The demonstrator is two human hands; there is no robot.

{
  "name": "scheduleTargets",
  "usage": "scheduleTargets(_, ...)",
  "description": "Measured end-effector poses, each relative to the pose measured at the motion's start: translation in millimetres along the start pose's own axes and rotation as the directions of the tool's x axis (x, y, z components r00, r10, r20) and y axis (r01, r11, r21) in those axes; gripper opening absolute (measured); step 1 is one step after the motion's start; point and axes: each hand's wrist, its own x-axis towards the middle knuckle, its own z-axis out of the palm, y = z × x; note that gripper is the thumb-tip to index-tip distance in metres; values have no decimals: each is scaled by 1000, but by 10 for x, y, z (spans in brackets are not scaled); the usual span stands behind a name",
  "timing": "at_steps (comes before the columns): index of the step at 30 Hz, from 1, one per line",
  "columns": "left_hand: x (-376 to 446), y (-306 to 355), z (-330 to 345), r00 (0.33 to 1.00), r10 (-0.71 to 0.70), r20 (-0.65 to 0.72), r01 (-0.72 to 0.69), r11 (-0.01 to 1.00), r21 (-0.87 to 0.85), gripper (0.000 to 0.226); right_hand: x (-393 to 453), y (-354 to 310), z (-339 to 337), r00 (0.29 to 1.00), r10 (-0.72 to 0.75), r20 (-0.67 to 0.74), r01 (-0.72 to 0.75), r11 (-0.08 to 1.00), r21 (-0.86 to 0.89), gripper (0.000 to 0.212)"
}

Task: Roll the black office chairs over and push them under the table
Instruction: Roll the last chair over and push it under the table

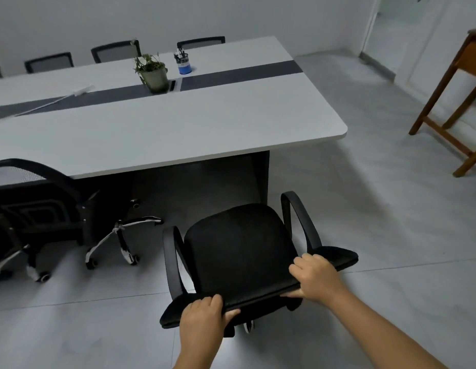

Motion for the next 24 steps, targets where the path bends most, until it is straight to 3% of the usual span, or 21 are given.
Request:
scheduleTargets(16, 1215, -564, 450, 998, 43, -51, -43, 999, 13, 74, 1215, 594, 706, 998, -57, 39, 57, 998, -1, 57)
scheduleTargets(24, 1731, -1538, 627, 978, 189, -90, -190, 982, 3, 59, 1709, 125, 1004, 996, 80, 30, -80, 997, -20, 58)
